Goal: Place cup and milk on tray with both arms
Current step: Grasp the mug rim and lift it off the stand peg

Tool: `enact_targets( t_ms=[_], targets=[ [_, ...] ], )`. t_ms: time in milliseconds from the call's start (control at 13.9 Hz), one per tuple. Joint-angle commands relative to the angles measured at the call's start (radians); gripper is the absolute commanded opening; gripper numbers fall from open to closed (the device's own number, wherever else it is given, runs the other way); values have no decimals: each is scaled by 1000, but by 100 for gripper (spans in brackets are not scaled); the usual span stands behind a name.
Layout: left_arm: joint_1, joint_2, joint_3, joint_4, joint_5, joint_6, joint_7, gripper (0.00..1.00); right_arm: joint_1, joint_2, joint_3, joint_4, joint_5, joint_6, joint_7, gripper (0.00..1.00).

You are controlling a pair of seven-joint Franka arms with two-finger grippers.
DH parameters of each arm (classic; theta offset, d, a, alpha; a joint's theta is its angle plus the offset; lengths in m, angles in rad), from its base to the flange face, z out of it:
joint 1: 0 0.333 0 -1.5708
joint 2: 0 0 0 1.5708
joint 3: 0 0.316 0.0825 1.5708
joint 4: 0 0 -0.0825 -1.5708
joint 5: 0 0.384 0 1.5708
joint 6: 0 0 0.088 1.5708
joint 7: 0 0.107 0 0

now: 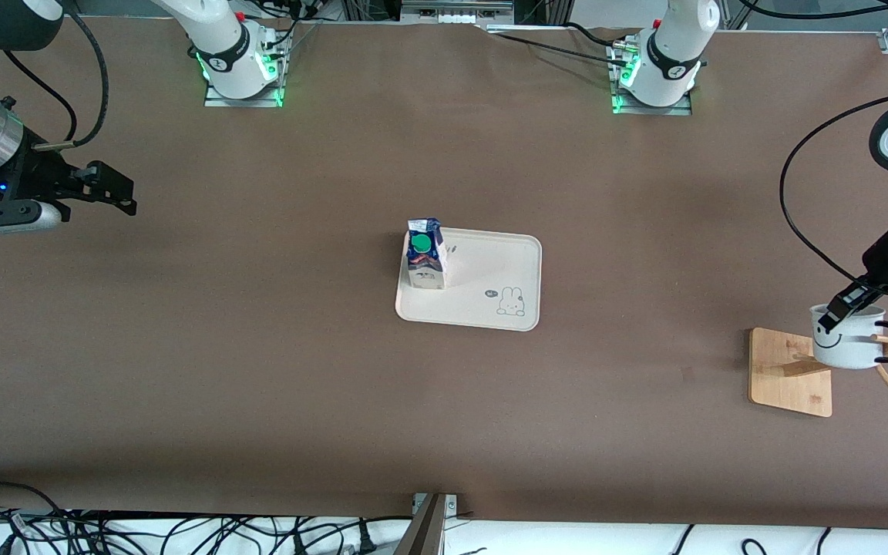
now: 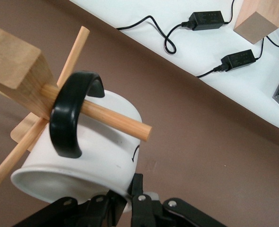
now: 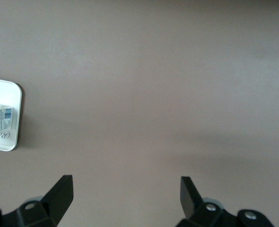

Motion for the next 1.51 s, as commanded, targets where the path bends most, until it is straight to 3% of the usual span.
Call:
enact_targets(
  t_ms=[0, 143, 574, 861, 1435],
  targets=[
    [8, -18, -8, 27, -12, -57, 24, 0, -9, 7, 4, 20, -1, -5, 4, 100],
    [-1, -17, -15, 68, -9, -128, 24, 0, -9, 7, 4, 20, -1, -4, 4, 100],
    [-1, -17, -130, 164, -5, -291, 29, 0, -9, 7, 4, 20, -1, -4, 4, 100],
    [-1, -21, -201, 251, -5, -484, 21, 0, -11, 7, 4, 20, -1, -4, 4, 100],
    [-3, -17, -380, 310, -6, -627, -19, 0, -11, 7, 3, 18, -1, -4, 5, 100]
  ],
)
